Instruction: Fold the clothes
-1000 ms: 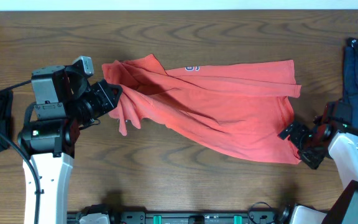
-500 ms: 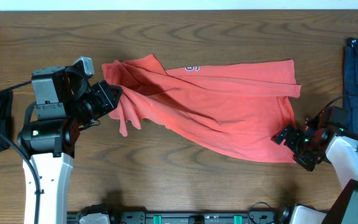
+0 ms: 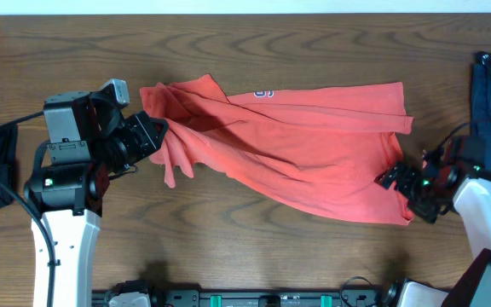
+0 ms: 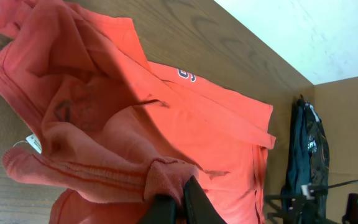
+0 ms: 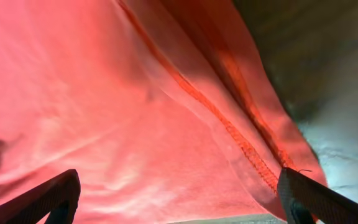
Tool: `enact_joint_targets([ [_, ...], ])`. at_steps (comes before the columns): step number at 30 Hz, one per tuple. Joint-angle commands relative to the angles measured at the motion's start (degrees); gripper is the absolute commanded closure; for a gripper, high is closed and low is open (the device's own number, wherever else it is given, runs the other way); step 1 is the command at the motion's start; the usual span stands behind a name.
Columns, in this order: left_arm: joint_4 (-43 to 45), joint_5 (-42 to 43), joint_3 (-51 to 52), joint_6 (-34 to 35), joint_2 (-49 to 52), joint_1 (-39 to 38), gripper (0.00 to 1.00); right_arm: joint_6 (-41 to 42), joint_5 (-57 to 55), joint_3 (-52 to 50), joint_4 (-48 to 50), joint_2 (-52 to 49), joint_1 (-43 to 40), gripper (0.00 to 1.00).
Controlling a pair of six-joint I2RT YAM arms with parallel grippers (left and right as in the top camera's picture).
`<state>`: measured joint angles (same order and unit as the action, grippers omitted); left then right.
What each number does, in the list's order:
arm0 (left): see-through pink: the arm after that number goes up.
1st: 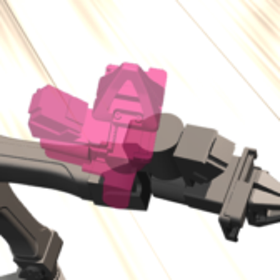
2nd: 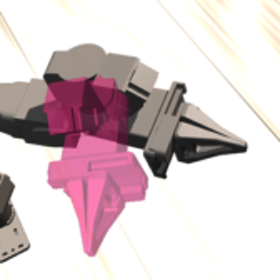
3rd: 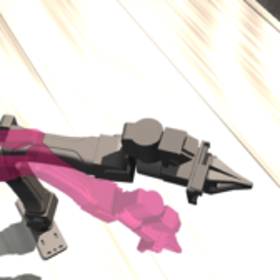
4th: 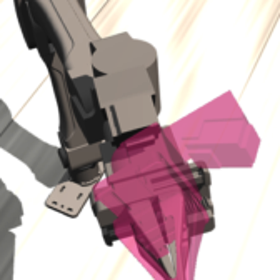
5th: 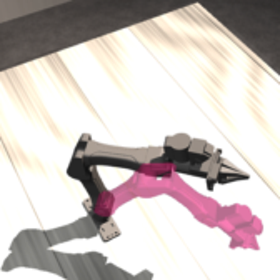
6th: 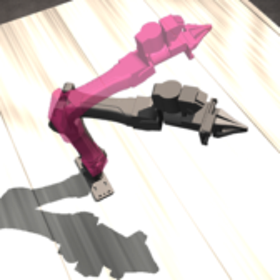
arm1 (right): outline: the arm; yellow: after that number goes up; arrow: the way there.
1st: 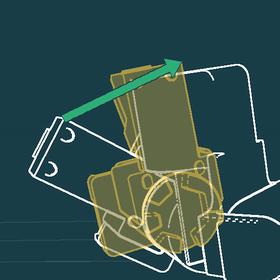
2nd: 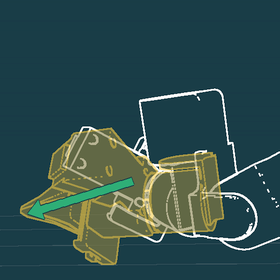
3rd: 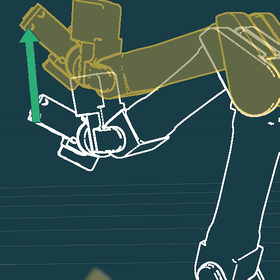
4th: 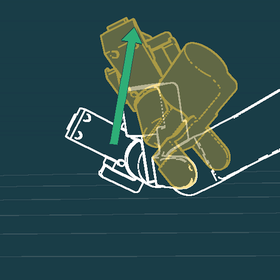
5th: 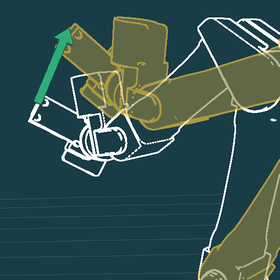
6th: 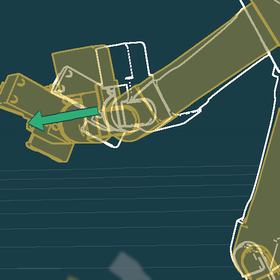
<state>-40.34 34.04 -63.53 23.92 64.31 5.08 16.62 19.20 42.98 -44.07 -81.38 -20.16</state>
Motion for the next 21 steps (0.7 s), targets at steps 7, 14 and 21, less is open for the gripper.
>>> enact_joint_targets([
  [7, 0.0, -0.7, -1.4, -1.2, 0.0, 0.0, 0.94, 2.7, -3.6, 0.5, -5.9, -0.4, 0.6, 0.01],
  [14, -1.1, -0.7, -1.4, -2.8, 0.0, 0.0, 0.94, 4.6, -3.8, -5.7, -1.5, -0.4, -1.2, 0.01],
  [21, -1.7, -0.7, -1.4, -3.0, 0.0, 0.0, 0.94, 2.6, -3.8, -5.7, 1.4, -0.4, -1.6, 0.01],
])
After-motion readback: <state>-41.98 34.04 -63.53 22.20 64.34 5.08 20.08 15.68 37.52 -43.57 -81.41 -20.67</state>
